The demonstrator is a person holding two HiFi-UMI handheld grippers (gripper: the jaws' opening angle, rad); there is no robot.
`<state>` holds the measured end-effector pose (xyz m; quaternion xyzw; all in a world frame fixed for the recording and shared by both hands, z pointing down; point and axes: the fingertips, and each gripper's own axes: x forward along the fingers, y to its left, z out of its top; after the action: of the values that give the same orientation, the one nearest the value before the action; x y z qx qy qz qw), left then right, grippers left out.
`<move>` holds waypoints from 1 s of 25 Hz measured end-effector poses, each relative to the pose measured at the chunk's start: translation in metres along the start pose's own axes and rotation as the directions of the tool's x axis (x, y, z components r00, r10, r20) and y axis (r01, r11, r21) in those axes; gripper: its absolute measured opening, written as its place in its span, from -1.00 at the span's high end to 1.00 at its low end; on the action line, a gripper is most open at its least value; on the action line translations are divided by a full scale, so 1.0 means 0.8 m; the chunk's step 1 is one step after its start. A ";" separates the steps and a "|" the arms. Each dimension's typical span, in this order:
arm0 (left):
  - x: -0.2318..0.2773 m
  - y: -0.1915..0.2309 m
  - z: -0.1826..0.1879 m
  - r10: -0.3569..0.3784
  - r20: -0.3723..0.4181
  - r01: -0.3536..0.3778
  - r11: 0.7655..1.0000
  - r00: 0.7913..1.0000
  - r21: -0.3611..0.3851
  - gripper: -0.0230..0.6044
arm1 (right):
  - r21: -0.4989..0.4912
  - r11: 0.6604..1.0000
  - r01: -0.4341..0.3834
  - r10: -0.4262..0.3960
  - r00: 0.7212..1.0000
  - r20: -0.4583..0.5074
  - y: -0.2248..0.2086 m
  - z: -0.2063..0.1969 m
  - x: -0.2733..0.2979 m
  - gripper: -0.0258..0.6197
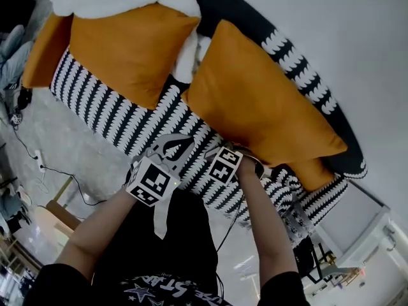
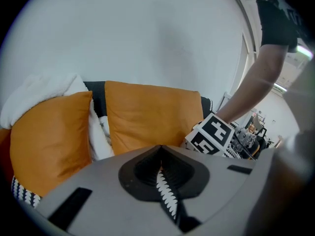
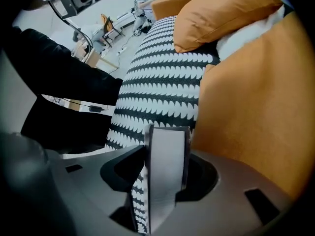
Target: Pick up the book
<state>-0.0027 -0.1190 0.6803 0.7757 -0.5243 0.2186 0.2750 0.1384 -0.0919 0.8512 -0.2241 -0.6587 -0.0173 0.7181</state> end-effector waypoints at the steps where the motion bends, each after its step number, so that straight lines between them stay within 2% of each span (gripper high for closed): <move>1: -0.002 0.000 -0.001 0.001 0.001 -0.001 1.000 1.000 0.000 0.90 | 0.007 1.000 0.001 -0.001 1.000 0.003 0.002 -0.001 0.000 0.34; 8: -0.019 -0.007 0.005 0.001 0.008 -0.001 1.000 1.000 0.030 0.90 | 0.060 0.998 0.019 -0.023 0.997 0.078 0.024 0.004 -0.029 0.43; 15: -0.053 -0.022 0.032 -0.022 0.040 0.019 0.998 0.999 0.064 0.90 | 0.188 0.982 -0.009 -0.029 0.979 0.200 0.049 0.019 -0.087 0.45; 21: -0.085 -0.038 0.067 -0.065 0.057 0.058 0.993 0.996 0.106 0.90 | 0.374 0.927 0.010 -0.133 0.943 0.304 0.066 0.014 -0.163 0.45; 25: -0.102 -0.035 0.110 -0.102 0.097 0.084 0.982 0.990 0.171 0.90 | 0.496 0.865 0.073 -0.276 0.896 0.349 0.053 0.010 -0.227 0.45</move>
<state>-0.0011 -0.1114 0.5572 0.8302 -0.4810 0.2072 0.1910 0.1208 -0.1002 0.6655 0.0203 -0.7959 0.1239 0.5922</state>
